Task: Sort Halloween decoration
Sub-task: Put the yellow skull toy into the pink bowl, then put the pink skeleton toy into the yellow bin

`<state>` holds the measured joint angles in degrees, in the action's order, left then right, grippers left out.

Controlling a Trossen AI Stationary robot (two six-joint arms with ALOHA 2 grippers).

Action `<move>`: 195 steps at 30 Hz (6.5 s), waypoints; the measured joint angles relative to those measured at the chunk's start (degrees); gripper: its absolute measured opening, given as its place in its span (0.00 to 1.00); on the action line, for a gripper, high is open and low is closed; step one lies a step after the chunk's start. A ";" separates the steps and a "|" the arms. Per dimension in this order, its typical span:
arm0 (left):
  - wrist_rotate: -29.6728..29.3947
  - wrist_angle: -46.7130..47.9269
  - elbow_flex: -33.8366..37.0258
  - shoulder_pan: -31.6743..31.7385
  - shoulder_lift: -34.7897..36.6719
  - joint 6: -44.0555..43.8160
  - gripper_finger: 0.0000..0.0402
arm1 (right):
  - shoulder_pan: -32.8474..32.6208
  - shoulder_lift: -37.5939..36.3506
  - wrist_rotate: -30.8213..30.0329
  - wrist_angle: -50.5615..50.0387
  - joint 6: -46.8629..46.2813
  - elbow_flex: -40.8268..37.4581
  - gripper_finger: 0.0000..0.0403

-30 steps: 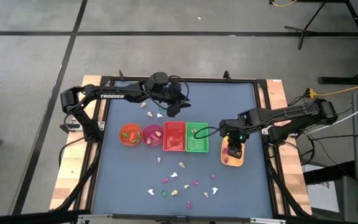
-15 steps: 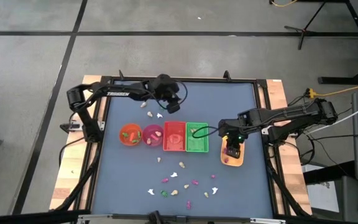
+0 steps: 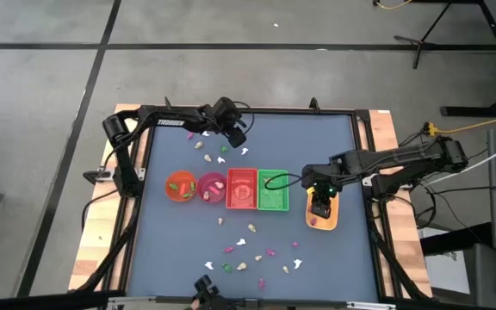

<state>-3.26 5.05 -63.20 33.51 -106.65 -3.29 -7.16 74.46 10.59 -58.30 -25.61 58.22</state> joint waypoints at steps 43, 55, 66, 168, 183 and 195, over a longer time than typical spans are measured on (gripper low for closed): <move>3.78 0.45 -0.07 0.64 -6.50 -1.12 0.26 | 0.04 0.00 -1.11 0.37 -0.07 0.00 0.46; 3.84 0.50 -0.04 0.64 -6.50 -1.12 0.15 | 0.04 0.00 -1.14 0.37 -0.07 0.00 0.46; 5.00 1.03 0.09 0.66 -5.34 -0.66 0.15 | 0.04 0.00 -1.14 0.42 -0.06 0.00 0.46; -5.47 42.89 0.04 -32.52 18.60 -4.14 0.39 | -30.24 8.94 -15.69 24.92 -17.59 0.00 0.46; -5.47 42.77 0.04 -32.52 18.60 -4.14 0.39 | -30.71 19.82 -20.57 25.81 -17.46 -0.02 0.46; -5.47 42.70 0.04 -32.52 18.60 -4.14 0.39 | -30.71 23.36 -20.74 29.06 -17.40 -0.02 0.46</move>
<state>-8.73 47.75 -63.16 0.99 -88.05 -7.42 -37.87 97.81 -10.15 -29.24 -43.00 58.19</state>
